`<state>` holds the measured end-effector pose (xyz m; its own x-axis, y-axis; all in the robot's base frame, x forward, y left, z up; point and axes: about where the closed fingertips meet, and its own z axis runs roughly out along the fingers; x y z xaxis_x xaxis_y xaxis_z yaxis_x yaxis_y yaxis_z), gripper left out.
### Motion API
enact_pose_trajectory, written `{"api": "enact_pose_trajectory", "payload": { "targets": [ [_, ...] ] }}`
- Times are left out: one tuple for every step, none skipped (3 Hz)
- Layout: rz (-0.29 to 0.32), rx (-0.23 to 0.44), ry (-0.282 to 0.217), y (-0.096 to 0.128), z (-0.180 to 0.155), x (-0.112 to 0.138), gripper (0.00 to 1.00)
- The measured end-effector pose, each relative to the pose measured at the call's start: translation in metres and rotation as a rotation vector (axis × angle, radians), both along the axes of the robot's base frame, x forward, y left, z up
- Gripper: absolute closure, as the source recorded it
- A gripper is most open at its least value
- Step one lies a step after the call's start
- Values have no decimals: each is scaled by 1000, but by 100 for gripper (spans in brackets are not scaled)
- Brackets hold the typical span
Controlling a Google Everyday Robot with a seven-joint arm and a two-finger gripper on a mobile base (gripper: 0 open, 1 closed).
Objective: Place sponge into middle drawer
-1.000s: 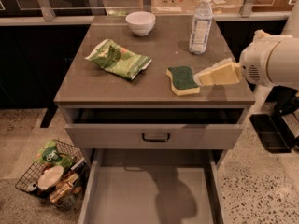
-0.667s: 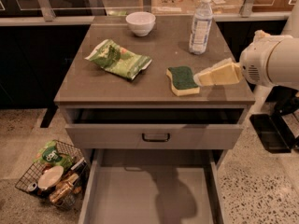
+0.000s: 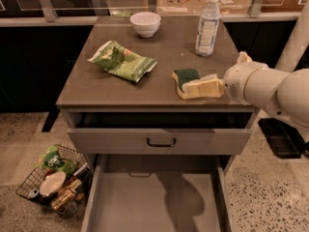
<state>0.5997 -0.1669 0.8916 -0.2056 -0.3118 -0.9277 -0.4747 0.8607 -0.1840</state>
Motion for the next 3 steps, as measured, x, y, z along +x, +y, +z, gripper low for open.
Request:
{"api": "enact_pose_trajectory", "payload": {
  "targets": [
    [39, 57, -20, 24, -19, 9, 0],
    [75, 100, -21, 44, -35, 17, 0],
    [93, 136, -15, 55, -50, 25, 0]
  ]
}}
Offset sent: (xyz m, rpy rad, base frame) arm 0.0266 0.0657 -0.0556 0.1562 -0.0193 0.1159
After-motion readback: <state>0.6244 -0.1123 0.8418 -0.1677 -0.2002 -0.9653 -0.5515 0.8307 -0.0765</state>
